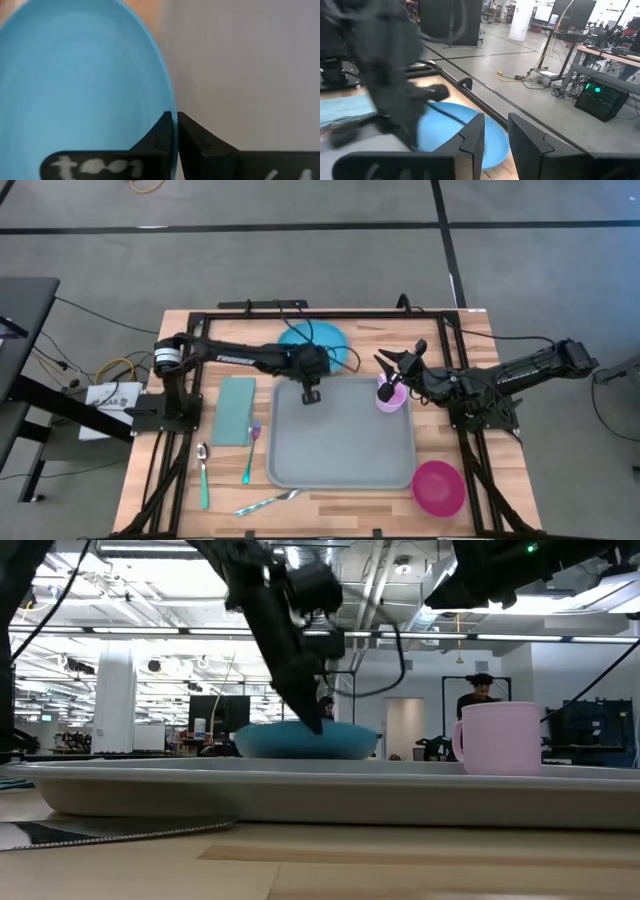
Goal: Set up tray
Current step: Put the blue plate on the gray serving tray under the pink mug
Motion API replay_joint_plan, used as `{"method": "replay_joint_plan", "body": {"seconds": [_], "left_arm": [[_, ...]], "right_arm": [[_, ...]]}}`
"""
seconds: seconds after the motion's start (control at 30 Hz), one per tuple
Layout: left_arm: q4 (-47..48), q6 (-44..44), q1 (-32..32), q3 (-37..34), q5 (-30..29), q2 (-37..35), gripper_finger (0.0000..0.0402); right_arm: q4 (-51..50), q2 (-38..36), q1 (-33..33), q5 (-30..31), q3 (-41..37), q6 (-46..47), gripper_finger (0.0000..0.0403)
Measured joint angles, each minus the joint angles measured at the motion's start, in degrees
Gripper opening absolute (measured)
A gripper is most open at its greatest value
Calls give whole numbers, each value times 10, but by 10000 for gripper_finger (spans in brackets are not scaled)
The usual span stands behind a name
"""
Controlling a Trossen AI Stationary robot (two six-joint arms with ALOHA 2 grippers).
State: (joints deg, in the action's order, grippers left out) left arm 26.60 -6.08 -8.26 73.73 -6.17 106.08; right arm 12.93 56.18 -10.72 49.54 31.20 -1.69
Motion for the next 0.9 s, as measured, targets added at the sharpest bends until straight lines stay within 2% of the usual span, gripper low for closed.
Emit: {"method": "replay_joint_plan", "body": {"seconds": [0.23,0.43,0.67,0.9], "left_arm": [[34,-58,123,0,13,-7,0],[20,-130,192,0,10,10,0],[31,-130,223,-1,23,21,10],[-14,-106,240,0,44,29,17]], "right_arm": [[0,0,0,0,0,-3,79],[0,0,0,0,0,-3,79],[-4,3,0,0,0,-3,79],[-10,5,0,-1,0,23,79]]}}
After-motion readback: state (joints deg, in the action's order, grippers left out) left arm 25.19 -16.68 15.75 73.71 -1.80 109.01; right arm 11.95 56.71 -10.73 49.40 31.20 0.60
